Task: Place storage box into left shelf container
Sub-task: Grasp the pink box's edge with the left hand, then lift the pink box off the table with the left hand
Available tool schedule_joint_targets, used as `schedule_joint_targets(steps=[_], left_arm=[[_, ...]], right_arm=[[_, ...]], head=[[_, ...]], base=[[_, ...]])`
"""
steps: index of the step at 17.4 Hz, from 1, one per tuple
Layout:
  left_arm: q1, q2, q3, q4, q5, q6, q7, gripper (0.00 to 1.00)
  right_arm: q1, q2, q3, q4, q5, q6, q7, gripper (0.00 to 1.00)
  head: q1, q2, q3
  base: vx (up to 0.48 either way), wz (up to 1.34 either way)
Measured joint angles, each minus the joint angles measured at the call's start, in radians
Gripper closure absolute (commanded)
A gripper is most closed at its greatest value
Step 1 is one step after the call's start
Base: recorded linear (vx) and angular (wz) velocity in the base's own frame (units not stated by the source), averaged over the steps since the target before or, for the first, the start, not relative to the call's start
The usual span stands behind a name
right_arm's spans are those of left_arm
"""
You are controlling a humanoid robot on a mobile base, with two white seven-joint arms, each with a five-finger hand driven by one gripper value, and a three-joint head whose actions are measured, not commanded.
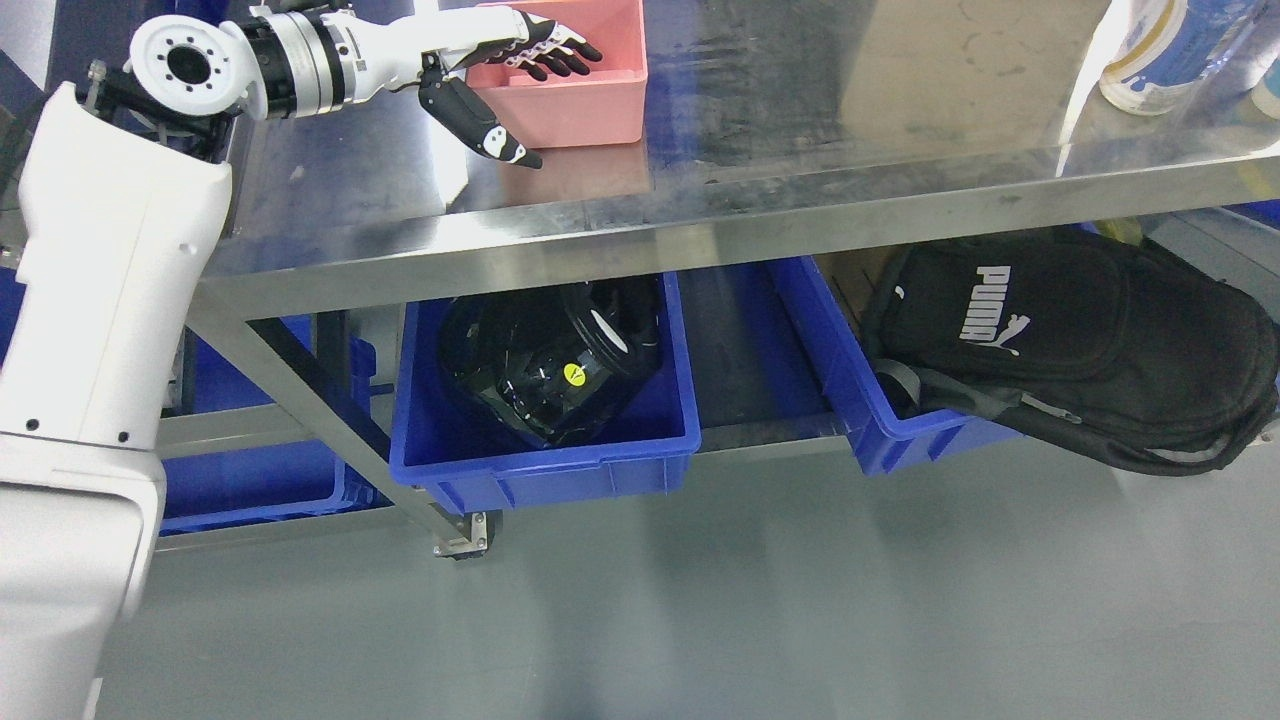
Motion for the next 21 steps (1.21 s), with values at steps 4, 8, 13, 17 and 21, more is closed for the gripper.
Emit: schedule_joint_targets(steps=[4,8,13,17,21], left_arm=[[-0.018,-0.040,-0.003,0.061,-0.032,-0.008,-0.010,0.54],[-0.022,-0.072,0.015,0.103,-0.045,-0.003,-0.011,0.90],[-0.024,-0.108,0.087,0.135,-0.055,-0.006,-0.055,1.00],[-0.052,-0.157,0.201,0.151,-0.056,-0.009,-0.139,1.00],[-0.083,-0.198,0.330,0.145,-0.041,-0.001,-0.140,1.00]], right_arm=[[0.000,0.000,0.000,0.000,0.000,0.000,0.000,0.00],[0.000,0.000,0.000,0.000,0.000,-0.002,-0.002,0.00],[0.000,0.000,0.000,0.000,0.000,-0.006,-0.004,0.00],[0.000,0.000,0.000,0.000,0.000,-0.002,-0.007,0.00],[0.000,0.000,0.000,0.000,0.000,0.000,-0.002,0.00]], head=[[0.0000,0.000,0.000],[0.0000,0.000,0.000],[0.0000,0.000,0.000],[0.0000,0.000,0.000],[0.0000,0.000,0.000]], base=[[0.005,0.07],[0.004,0.18],[0.018,0.04],[0.013,0.04],[0.003,-0.01]])
